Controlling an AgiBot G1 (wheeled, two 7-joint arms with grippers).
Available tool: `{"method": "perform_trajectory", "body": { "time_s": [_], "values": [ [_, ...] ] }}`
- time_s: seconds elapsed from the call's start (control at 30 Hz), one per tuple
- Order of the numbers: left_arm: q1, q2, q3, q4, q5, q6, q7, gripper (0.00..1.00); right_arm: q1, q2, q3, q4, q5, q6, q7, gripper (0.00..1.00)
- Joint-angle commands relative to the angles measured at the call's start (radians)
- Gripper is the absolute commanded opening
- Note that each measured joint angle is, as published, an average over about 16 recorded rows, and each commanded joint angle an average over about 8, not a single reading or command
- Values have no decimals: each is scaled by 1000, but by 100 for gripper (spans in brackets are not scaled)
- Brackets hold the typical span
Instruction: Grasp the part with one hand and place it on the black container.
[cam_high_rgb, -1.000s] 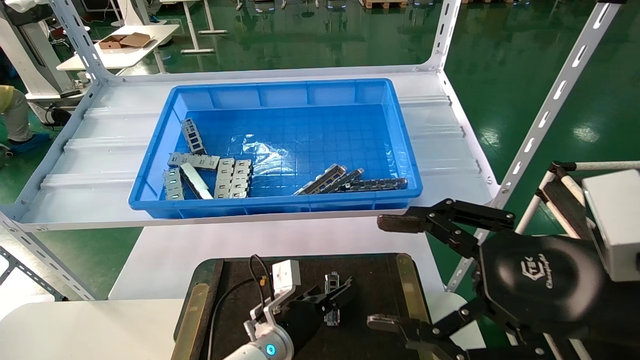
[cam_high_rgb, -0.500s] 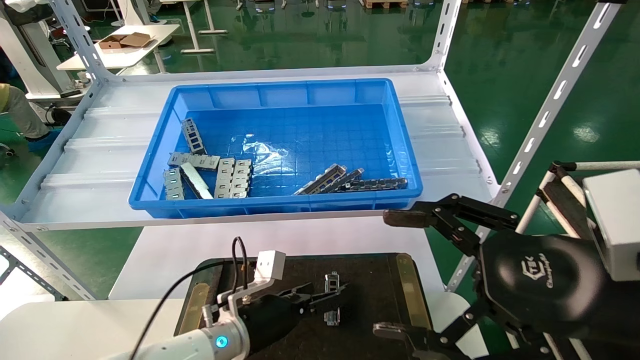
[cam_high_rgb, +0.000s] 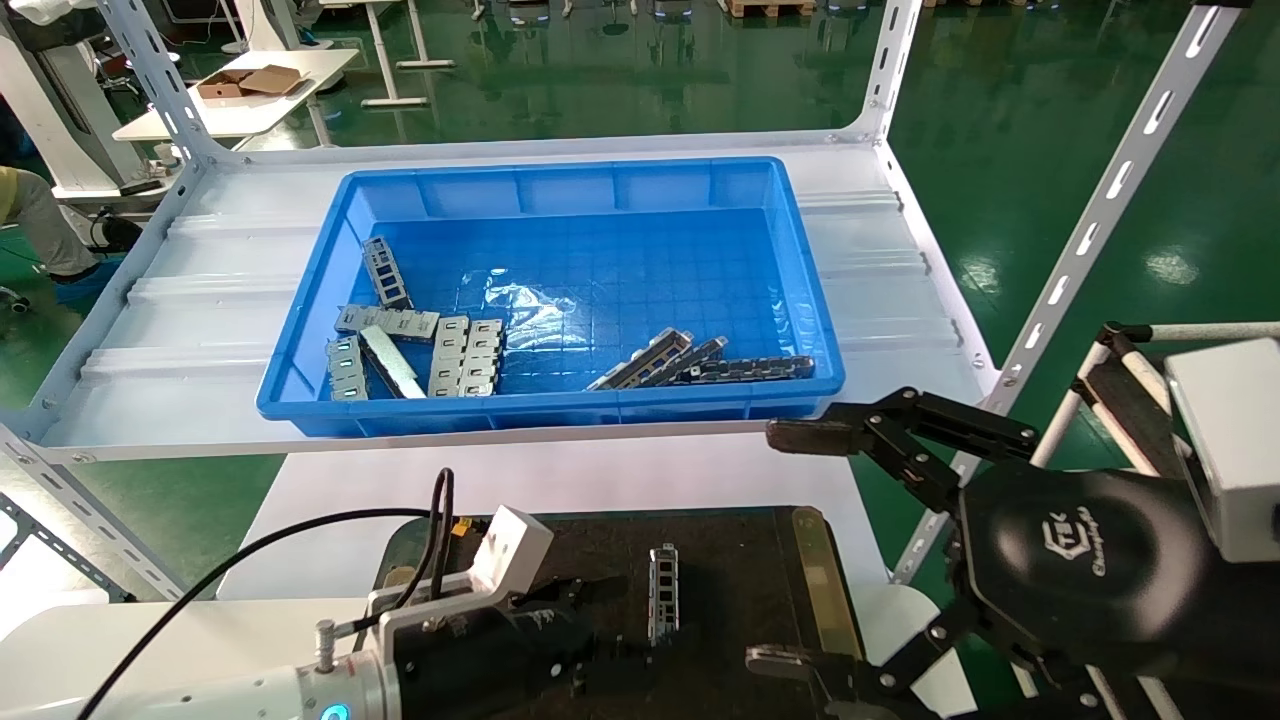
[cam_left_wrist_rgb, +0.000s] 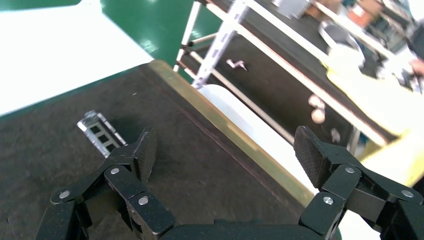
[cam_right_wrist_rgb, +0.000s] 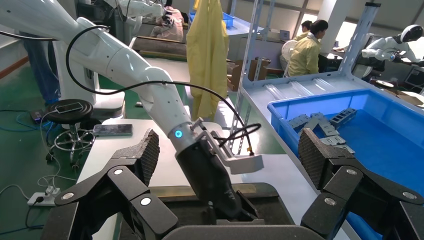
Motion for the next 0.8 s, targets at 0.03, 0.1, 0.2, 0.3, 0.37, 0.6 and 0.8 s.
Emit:
{"method": "perform_trajectory", "body": {
  "time_s": [0.03,0.1,0.2,0.3,0.37,0.6,0.8],
  "values": [
    [13,-17,-32,-9,-2,42,69,100,0,0,0,0,0,0,0,100],
    [26,-32,-56,-12,-14,82,122,100,0,0,0,0,0,0,0,100],
    [43,-53,-87,-13,-31,136,191,100,0,0,0,0,0,0,0,100],
    [55,-72,-109,-15,-42,182,247,100,0,0,-1,0,0,0,0,100],
    [59,-83,-122,-18,-41,202,285,100,0,0,-1,0,0,0,0,100],
    [64,-127,-161,-35,-42,239,380,100,0,0,-1,0,1,0,-1,100],
    [68,-178,-188,-50,-66,270,403,100,0,1,-1,0,1,1,-1,100]
  ]
}}
